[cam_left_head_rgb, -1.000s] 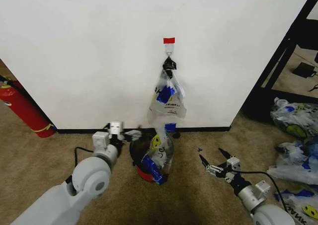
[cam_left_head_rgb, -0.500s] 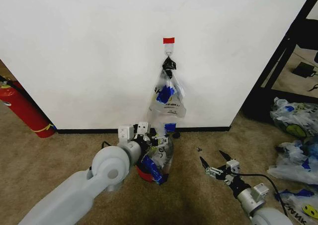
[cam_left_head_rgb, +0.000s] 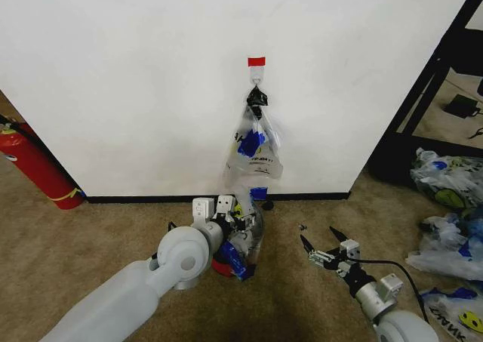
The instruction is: Pick up the garbage bag from the wall and place it over the trash bin.
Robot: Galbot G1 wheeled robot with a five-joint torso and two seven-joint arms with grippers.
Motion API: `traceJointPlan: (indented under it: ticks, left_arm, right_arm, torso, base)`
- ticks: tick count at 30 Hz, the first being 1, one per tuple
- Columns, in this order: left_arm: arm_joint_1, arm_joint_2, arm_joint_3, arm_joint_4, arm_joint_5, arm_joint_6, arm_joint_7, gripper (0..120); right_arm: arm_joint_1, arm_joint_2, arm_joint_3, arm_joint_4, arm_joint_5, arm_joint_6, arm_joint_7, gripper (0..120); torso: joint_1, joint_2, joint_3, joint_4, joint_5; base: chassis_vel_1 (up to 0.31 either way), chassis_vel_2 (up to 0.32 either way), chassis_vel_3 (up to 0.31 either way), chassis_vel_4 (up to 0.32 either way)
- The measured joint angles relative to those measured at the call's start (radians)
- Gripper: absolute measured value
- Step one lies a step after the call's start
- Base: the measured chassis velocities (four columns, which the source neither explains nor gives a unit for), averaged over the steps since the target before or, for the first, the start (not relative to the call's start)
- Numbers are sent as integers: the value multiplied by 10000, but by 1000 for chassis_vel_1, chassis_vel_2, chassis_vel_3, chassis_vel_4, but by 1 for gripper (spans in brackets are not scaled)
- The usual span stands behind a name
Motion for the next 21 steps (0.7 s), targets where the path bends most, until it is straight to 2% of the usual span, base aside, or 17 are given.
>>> traceJointPlan:
  ticks: [2, 6, 8, 13, 18, 21]
  left_arm:
    - [24, -12, 0, 12, 14, -2, -3, 39]
    - [173, 20, -64, 46, 114, -12, -22, 19]
    - [187, 35, -78, 47, 123, -14, -25, 18]
    - [217, 85, -165, 30, 136, -16, -42, 0]
    - [232, 30, -120, -6, 151, -7, -50, 0]
    - [284, 42, -83, -41, 206, 5, -49, 0]
  right_arm:
    - [21, -14, -33, 0, 37, -23, 29, 100]
    - [241, -72, -381, 90, 430, -354, 377, 100]
    - [280, -85, -438, 113, 488, -417, 407, 100]
    - [912, -227, -1302, 365, 821, -1393, 1000, 100]
    - [1735, -229, -2151, 306, 1164, -2133, 1819, 100]
    - [2743, -139, -2974, -102, 1432, -2681, 2585, 100]
  torso:
    - [0, 0, 0, 0, 0]
    - [0, 0, 0, 0, 0]
    - [0, 0, 0, 0, -1]
    - [0, 0, 0, 0, -2]
    - [0, 0, 0, 0, -3]
    - [0, 0, 1, 0, -1]
  base:
    - [0, 0, 0, 0]
    - [0, 0, 0, 0]
    - [0, 0, 0, 0]
    - [0, 0, 0, 0]
    - [0, 0, 0, 0]
    - [0, 0, 0, 0]
